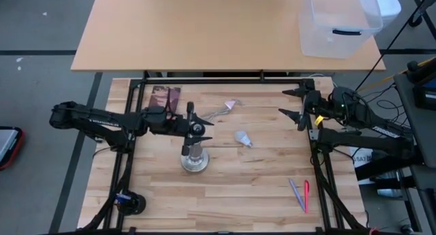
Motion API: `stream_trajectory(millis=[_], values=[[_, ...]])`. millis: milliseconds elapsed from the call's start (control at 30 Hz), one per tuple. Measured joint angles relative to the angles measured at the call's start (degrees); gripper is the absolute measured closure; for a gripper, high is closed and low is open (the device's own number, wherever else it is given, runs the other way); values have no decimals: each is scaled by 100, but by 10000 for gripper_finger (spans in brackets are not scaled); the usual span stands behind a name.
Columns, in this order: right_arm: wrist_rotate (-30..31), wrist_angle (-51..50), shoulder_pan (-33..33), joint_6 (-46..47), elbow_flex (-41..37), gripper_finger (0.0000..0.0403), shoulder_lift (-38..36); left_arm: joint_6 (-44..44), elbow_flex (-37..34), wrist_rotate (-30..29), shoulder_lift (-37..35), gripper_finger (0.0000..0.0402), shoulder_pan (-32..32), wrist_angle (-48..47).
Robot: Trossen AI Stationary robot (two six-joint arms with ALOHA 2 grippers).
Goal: Screw lightbulb
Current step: Remove the lightbulb from the lamp
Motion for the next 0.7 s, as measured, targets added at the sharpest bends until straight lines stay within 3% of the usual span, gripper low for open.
stream_trajectory(millis=[367, 700], values=[[3, 34, 0, 69, 0, 69, 6, 644, -17, -182, 15, 198, -25, 687], [4, 31, 0, 131, 0, 69, 5, 276, 2, -396, 95, 197, 92, 207]])
